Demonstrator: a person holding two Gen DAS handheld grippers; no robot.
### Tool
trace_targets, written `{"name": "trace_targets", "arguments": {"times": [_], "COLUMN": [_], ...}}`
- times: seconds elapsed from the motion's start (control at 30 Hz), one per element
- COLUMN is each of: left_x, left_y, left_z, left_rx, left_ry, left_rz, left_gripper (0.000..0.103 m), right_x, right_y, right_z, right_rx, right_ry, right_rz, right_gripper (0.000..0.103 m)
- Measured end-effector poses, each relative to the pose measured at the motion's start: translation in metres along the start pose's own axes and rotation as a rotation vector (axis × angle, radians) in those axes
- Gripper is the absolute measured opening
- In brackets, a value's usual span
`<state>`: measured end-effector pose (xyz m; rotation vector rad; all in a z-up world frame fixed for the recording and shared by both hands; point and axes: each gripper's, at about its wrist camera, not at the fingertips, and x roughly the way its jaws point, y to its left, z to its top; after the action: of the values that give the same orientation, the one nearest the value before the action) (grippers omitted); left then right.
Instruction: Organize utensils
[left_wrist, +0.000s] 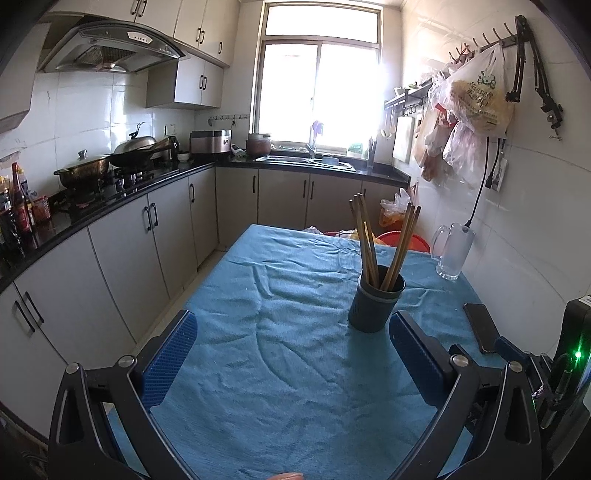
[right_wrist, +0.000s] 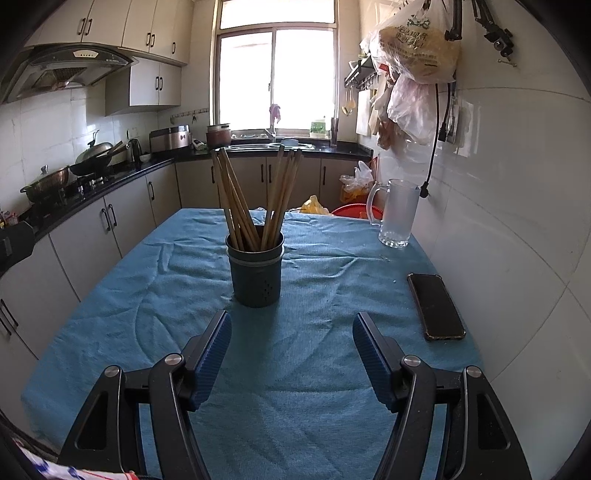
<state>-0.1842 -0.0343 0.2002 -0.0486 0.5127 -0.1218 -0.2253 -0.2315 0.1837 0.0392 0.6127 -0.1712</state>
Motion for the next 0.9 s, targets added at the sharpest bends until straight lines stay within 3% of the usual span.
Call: {"name": "trace_targets", "arguments": {"times": [0.9], "left_x": [0.024], "left_y": [0.007], "left_z": [-0.003], "left_rx": [-0.017], "left_ry": [0.060], "left_rz": [-0.010], "left_gripper": [0.103], "right_x": [0.018], "right_y": [0.006], "right_z": [-0.005], "right_rx": [-0.024], "right_ry": [0.041], "right_rz": [-0.004], "right_gripper": [0.073]}}
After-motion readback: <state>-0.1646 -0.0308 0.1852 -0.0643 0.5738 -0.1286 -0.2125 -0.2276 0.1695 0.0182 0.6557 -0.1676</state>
